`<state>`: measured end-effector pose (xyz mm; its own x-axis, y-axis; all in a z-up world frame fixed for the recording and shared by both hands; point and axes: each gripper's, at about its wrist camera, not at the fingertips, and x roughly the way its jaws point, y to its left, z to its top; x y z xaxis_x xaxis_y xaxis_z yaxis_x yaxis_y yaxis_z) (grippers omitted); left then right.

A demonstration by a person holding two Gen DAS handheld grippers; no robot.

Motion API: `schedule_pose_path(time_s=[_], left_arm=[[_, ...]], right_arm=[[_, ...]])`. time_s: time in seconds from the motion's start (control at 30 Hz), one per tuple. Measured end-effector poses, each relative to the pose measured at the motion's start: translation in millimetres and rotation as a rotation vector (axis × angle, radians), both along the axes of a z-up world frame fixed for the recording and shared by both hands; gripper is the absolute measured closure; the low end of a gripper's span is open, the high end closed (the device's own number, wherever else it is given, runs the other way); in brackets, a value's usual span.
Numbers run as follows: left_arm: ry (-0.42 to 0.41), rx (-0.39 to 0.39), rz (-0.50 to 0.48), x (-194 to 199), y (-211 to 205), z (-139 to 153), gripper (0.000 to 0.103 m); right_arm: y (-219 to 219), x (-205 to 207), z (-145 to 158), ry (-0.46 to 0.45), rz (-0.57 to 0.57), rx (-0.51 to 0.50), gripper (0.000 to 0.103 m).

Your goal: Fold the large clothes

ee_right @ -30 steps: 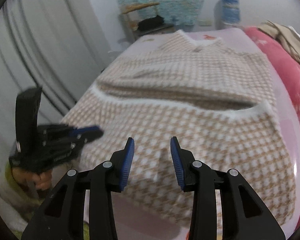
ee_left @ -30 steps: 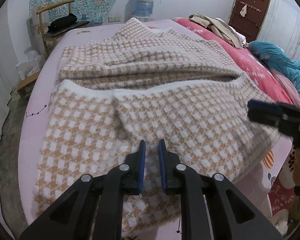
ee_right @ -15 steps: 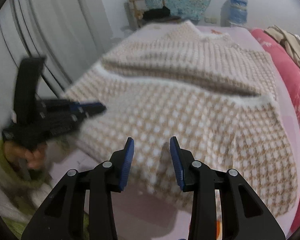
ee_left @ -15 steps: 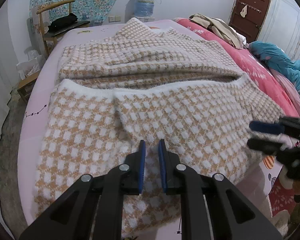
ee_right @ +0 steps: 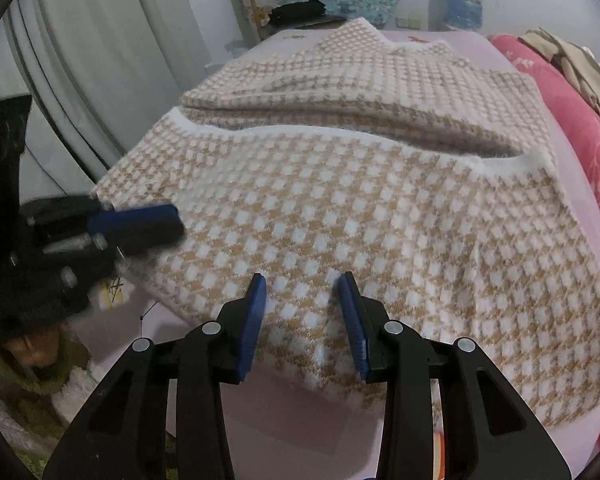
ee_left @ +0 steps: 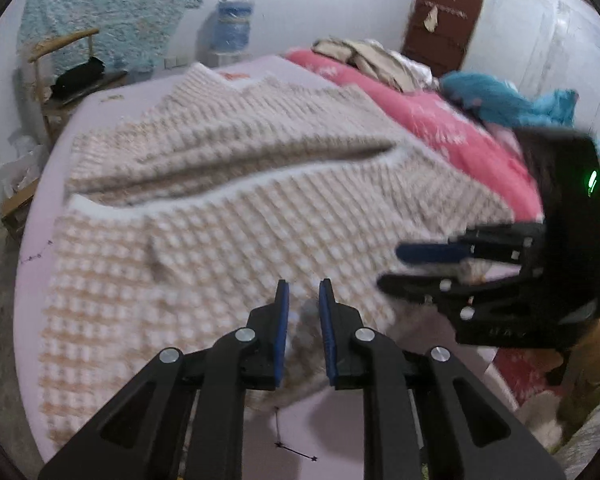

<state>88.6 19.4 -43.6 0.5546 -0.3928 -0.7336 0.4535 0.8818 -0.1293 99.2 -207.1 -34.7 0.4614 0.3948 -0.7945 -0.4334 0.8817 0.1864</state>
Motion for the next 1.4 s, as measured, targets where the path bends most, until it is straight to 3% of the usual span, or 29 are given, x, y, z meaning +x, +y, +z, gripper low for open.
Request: schedule_pose_path(time_s=[0.1,0.37,0.57,0.8,0.97,1.17,1.27,1.4], left_arm=[[0.011,0.028,0.007,3.7,-4.5,-10.2,0.086],[0.027,-0.008,0.015,5.5,1.5,-15.0,0.085],[0.046,-0.035,0.018,7.2,6.8,-15.9,0.085],[0.046,-0.040,0.018,6.6,8.3,-15.7,0.085],[0.045,-0.041,0.019,6.6,8.7,-16.0,0.085],[0.044,-0.046,0.018,6.2,10.6,-13.8,0.084],[0.029,-0.043,0.032,2.7,14.6,-6.5,0.084],[-0.057,-0.043,0.071,-1.1,29.1,15.1,0.080]], right_arm=[[-0.8,0.0,2.5,-0.001,-0.003,0.000,0.068],[-34.1,-4.2,21.5,-0.044,-0.104,0.006,0.062],[-49.8,1.7,-8.7,0.040,-0.172,-0.011,0.058],[-48.9,-0.4,3.0,0.014,-0.182,-0.024,0.057],[-68.6,-12.1,13.0,-0.022,-0.244,-0.026,0.049],[-91.7,-8.3,-10.9,0.069,-0.309,0.034,0.047],[-91.2,-5.6,-2.7,0.061,-0.303,0.037,0.047],[-97.6,0.4,23.5,-0.013,-0.294,0.047,0.047]])
